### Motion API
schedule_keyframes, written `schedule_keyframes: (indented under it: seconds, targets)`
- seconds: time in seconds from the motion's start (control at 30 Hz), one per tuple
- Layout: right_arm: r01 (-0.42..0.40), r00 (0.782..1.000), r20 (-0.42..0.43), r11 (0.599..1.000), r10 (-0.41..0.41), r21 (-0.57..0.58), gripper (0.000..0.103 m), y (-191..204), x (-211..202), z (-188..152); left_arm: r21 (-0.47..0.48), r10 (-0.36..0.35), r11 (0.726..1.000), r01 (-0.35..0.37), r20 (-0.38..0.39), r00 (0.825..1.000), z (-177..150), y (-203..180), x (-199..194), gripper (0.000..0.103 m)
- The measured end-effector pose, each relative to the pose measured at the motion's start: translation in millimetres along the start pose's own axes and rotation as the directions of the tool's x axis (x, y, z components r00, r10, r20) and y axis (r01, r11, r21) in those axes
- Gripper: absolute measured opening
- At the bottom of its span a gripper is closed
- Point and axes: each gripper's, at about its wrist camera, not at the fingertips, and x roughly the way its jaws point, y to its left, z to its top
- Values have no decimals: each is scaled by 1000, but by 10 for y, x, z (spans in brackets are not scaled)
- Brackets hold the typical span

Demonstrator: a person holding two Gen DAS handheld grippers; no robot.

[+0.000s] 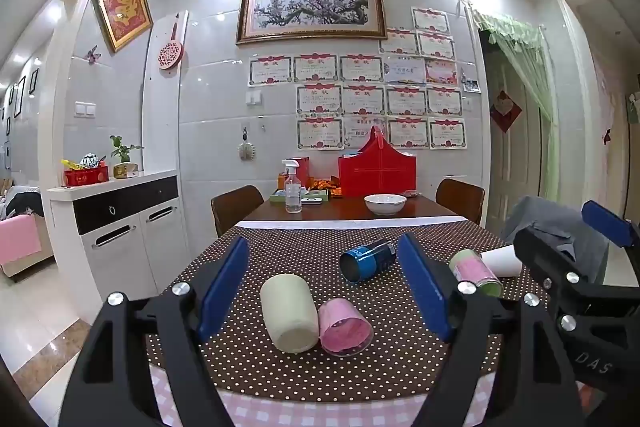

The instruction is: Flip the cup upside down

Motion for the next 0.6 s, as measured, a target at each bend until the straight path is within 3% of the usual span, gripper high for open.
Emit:
schedule_keyframes:
  seconds: [0.6]
  targets:
    - [0, 1000, -2, 1000, 0, 2, 97, 1, -2, -3, 4, 2, 1000, -2, 3, 1000, 7, -10, -13, 76]
